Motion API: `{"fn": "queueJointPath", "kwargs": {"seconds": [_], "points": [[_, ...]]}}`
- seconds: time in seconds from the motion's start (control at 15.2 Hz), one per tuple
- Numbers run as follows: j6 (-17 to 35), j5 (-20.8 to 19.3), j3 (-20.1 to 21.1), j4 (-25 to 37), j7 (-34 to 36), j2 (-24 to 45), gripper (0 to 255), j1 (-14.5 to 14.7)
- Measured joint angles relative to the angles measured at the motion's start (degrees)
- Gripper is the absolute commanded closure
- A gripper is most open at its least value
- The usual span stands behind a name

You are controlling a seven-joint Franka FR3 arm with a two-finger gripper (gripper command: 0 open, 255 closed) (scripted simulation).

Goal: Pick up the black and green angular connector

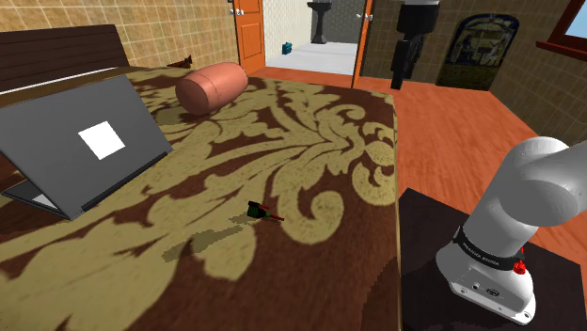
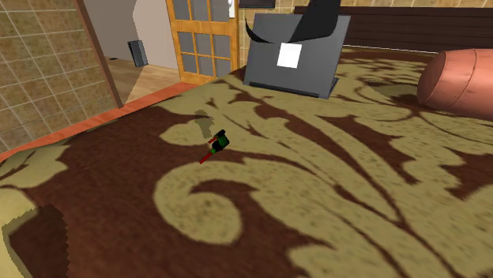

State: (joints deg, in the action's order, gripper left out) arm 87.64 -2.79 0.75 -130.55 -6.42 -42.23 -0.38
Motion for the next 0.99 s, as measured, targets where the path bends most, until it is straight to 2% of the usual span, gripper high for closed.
{"fn": "queueJointPath", "kwargs": {"seconds": [0.33,0.99], "points": [[3.6,2.0,3.3,-2.5,3.6,1.1,0,1.2],[16.2,6.4,13.5,-4.8,14.5,10.7,0,4.5]]}}
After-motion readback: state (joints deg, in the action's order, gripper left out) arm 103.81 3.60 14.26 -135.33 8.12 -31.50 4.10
